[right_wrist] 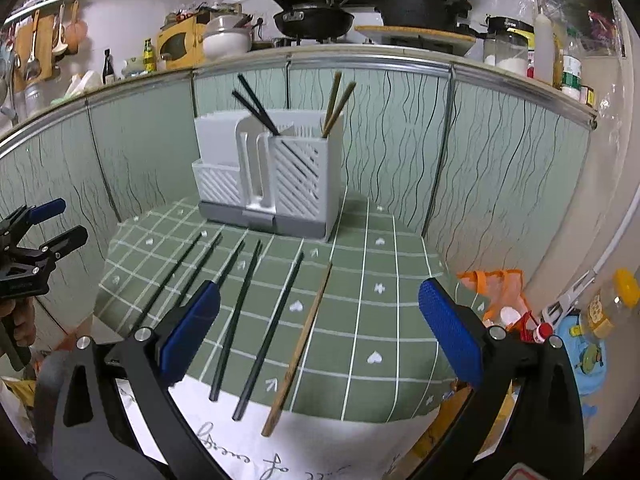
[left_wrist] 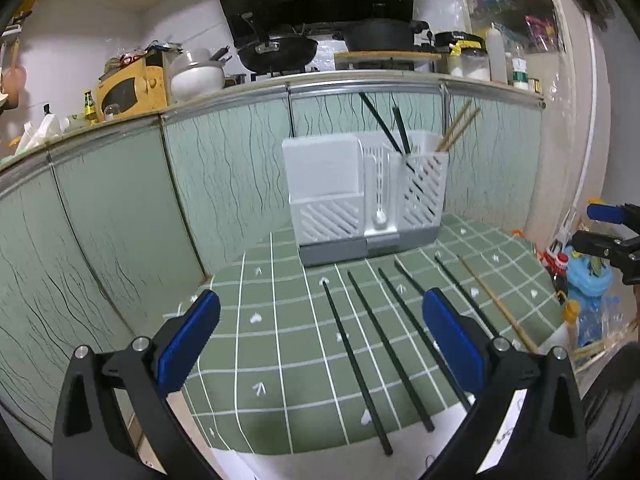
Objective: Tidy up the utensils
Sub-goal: 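Move both grippers back toward the remaining chopsticks on the paper, then close the left gripper on a black chopstick while the right gripper grasps the wooden chopstick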
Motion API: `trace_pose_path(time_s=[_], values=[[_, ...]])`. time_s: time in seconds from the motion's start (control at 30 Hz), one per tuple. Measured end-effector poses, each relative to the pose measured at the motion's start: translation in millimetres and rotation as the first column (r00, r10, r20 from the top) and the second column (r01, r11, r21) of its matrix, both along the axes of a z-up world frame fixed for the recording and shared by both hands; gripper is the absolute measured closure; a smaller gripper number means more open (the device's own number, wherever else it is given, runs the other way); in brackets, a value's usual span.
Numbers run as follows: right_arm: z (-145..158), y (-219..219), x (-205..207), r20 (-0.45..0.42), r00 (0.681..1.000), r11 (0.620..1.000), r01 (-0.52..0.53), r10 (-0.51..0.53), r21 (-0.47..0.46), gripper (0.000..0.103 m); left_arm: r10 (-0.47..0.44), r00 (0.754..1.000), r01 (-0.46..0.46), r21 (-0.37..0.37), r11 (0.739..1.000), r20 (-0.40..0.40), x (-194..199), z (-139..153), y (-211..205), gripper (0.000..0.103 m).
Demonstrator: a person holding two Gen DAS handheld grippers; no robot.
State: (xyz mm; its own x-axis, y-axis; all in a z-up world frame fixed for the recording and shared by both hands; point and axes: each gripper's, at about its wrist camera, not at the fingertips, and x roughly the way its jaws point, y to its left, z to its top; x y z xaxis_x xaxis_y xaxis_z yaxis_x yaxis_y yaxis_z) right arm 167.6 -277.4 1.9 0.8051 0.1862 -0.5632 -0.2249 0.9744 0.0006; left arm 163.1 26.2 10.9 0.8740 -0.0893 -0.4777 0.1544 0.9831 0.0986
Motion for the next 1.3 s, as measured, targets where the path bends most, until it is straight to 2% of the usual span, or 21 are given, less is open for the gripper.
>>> trace_pose_path(time_s=[0.4,0.73,0.9,0.97,1.03,1.1,1.13,1.23,1.3], values=[[-52.3,13.7,-11.3,-0.037,0.999,0.997,0.027,-0.03,-0.076,0.007,0.013,1.0,-0.013,0.022,1.0,-0.025,-19.9,-47.5,-2.4,0.005],[-88.4,10.9,-14.9,-0.101,0.991,0.996,0.081,-0.085,-0.04,0.01,0.016,0.998,-0.016,-0.011,1.0,-0.058,-25.5,-75.3,-10.5,0.005],[-99.0,9.8,-17.3,-0.113,0.989,0.995,0.095,-0.098,-0.032,0.021,0.042,0.994,-0.042,0.006,0.999,-0.098,-21.6,-90.3,-15.1,0.007],[-102.4,10.9,-16.9,-0.119,0.988,0.995,0.091,-0.094,-0.03,0.025,0.063,0.99,-0.063,0.006,0.998,-0.128,-17.8,-97.5,-15.1,0.018],[-107.4,11.2,-15.9,-0.135,0.987,0.996,0.089,-0.092,-0.026,0.031,0.072,0.984,-0.075,-0.01,0.997,-0.163,-13.7,-104.4,-13.3,0.022],[-112.4,11.4,-14.5,-0.157,0.984,0.997,0.08,-0.082,-0.017,0.041,0.072,0.979,-0.08,-0.038,0.996,-0.19,-11.5,-109.7,-11.5,0.027],[-113.9,11.7,-14.3,-0.162,0.984,0.997,0.075,-0.076,-0.012,0.043,0.07,0.978,-0.08,-0.043,0.996,-0.198,-10.8,-112.0,-11.8,0.03],[-117.6,15.3,-13.9,-0.166,0.984,0.997,0.067,-0.071,-0.027,0.053,0.09,0.975,-0.094,-0.01,0.996,-0.201,-10.2,-119.7,-15.7,0.042],[-119.7,18.0,-13.7,-0.174,0.983,0.998,0.055,-0.059,-0.027,0.062,0.085,0.977,-0.088,-0.005,0.996,-0.197,-9.7,-121.2,-17.3,0.045]])
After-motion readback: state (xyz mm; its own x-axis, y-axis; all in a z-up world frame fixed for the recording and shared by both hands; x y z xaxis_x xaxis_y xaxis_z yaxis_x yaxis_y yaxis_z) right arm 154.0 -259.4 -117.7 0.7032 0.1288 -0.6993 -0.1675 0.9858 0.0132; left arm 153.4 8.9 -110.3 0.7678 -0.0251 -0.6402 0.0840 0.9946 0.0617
